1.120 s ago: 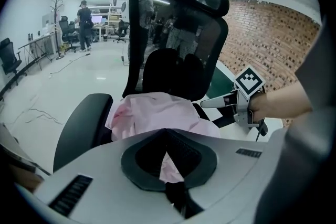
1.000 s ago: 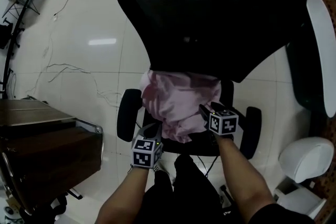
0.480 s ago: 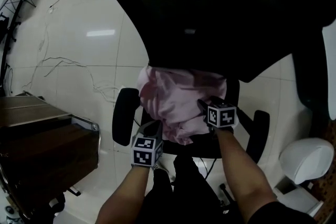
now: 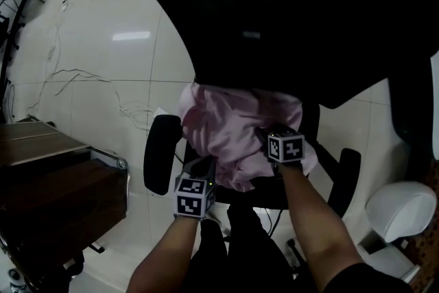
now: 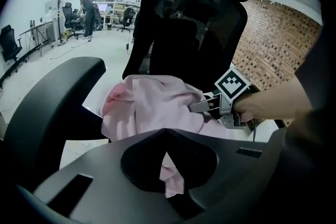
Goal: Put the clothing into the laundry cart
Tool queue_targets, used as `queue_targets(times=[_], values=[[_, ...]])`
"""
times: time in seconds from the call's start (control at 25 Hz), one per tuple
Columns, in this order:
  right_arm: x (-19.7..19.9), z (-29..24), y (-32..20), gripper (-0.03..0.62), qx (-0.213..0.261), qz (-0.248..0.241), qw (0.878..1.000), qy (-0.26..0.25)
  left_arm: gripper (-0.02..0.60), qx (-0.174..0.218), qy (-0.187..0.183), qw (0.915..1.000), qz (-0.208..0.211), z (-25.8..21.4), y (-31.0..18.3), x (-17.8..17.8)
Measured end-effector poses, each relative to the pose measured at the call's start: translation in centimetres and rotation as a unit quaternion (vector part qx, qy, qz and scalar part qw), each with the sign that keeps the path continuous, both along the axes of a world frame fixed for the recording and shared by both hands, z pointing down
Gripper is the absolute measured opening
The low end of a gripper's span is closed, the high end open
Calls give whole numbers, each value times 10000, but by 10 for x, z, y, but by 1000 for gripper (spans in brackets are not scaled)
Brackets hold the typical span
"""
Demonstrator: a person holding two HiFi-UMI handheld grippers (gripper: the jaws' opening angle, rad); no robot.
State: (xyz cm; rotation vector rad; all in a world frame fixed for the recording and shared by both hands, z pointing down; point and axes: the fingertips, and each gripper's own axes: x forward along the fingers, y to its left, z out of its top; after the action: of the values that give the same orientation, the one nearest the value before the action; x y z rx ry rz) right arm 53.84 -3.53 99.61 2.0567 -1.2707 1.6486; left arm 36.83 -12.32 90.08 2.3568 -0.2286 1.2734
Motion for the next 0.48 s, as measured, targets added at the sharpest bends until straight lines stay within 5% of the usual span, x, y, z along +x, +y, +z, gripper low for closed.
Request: queue_targets(times=[0.24,0.48], values=[[-1,14,-4,304,-207,-346,9991,151,0,-23,20,10000,39,-1,3,3],[-4,0,-2,109,-89,-435,9987,250,0,50,81,9999,-75,-15,-4,-12]])
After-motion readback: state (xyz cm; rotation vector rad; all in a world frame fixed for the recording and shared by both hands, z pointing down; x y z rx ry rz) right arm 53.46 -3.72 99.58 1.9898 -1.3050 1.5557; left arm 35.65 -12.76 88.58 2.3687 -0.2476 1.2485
